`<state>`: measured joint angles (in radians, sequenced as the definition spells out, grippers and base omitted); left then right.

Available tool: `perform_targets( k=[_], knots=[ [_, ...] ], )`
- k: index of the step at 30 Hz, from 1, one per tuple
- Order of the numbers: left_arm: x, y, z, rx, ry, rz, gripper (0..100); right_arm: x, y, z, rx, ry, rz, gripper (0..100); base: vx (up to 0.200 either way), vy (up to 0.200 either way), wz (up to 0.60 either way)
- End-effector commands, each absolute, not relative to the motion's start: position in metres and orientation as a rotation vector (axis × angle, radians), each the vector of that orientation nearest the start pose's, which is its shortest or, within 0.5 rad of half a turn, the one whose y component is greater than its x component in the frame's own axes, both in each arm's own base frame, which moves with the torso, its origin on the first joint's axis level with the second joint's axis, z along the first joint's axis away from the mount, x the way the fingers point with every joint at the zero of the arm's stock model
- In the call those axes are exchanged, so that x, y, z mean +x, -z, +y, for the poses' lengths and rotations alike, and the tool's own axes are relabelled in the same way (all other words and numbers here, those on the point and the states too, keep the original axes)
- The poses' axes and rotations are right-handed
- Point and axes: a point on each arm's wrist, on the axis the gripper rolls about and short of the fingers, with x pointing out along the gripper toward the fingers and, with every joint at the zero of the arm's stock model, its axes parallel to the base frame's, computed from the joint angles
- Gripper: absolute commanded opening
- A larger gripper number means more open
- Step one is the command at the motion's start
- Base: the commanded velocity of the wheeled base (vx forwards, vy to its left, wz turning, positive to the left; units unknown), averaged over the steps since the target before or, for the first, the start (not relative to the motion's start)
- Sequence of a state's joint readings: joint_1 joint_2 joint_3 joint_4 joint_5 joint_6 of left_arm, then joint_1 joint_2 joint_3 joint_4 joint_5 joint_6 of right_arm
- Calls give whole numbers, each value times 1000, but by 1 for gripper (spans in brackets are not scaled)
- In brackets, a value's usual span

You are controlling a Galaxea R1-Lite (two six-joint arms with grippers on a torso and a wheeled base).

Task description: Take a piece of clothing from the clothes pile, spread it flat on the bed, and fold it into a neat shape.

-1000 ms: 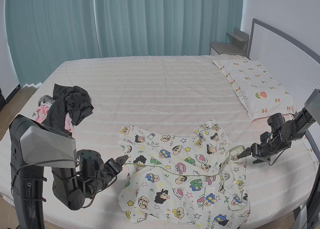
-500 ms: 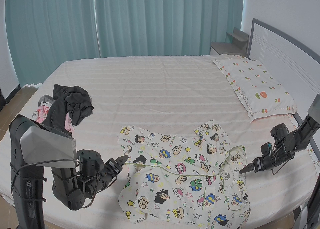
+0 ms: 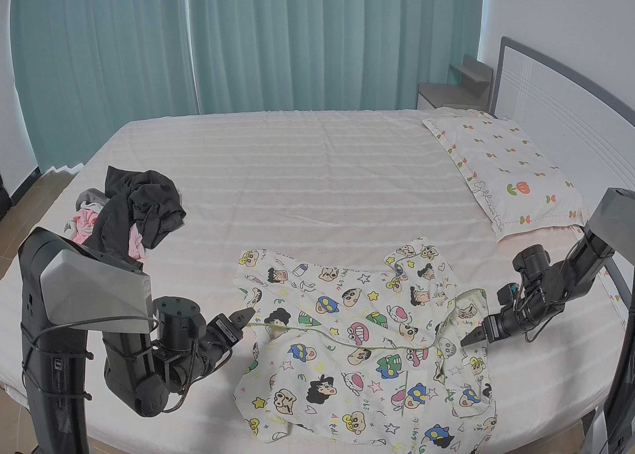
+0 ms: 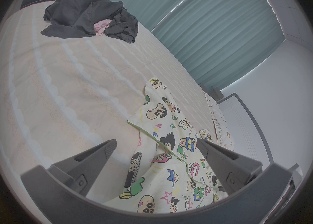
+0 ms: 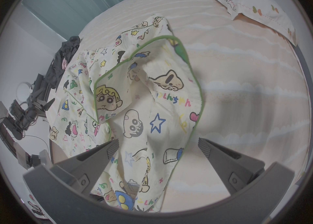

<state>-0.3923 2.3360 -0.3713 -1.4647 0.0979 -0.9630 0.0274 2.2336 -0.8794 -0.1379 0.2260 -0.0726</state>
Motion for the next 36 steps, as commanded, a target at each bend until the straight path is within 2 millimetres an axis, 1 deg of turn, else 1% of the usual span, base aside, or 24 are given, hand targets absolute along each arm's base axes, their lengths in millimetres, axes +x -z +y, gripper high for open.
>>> perform_targets(
  k=[1, 5, 6, 15, 18, 21, 24, 27, 29, 30, 31, 32, 33, 36],
  knots=[
    [278, 23, -113, -815, 31, 581, 100, 334, 23, 24, 7, -269, 1224, 100, 0, 0, 0],
    [278, 23, -113, -815, 30, 580, 100, 335, 23, 28, -31, -259, 1222, 100, 0, 0, 0],
    [278, 23, -113, -815, 30, 580, 100, 335, 23, 28, -33, -256, 1225, 0, 0, 0, 0],
    [278, 23, -112, -815, 28, 580, 100, 328, 22, 28, -54, -258, 1242, 0, 0, 0, 0],
    [278, 23, -112, -815, 28, 580, 100, 323, 17, 26, -38, -267, 1240, 0, 0, 0, 0],
    [278, 23, -113, -815, 30, 580, 100, 321, 10, 21, 6, -287, 1221, 0, 0, 0, 0],
    [278, 23, -112, -815, 28, 580, 100, 320, -4, 6, 85, -308, 1176, 0, 0, 0, 0],
    [278, 23, -113, -815, 30, 580, 100, 317, -19, -16, 186, -336, 1111, 0, 0, 0, 0],
    [278, 23, -113, -815, 30, 580, 100, 317, -19, -16, 186, -336, 1111, 0, 0, 0, 0],
    [278, 23, -113, -815, 30, 579, 100, 314, -29, -35, 271, -364, 1057, 0, 0, 0, 0],
    [278, 23, -113, -815, 30, 579, 100, 310, -35, -49, 336, -397, 1017, 0, 0, 0, 0],
    [278, 23, -113, -815, 30, 579, 100, 309, -36, -51, 354, -407, 1010, 0, 0, 0, 0],
    [278, 23, -113, -815, 30, 579, 100, 304, -38, -61, 429, -459, 983, 0, 0, 0, 0],
    [278, 23, -113, -815, 30, 579, 100, 301, -39, -71, 500, -504, 959, 0, 0, 0, 0]
  ],
)
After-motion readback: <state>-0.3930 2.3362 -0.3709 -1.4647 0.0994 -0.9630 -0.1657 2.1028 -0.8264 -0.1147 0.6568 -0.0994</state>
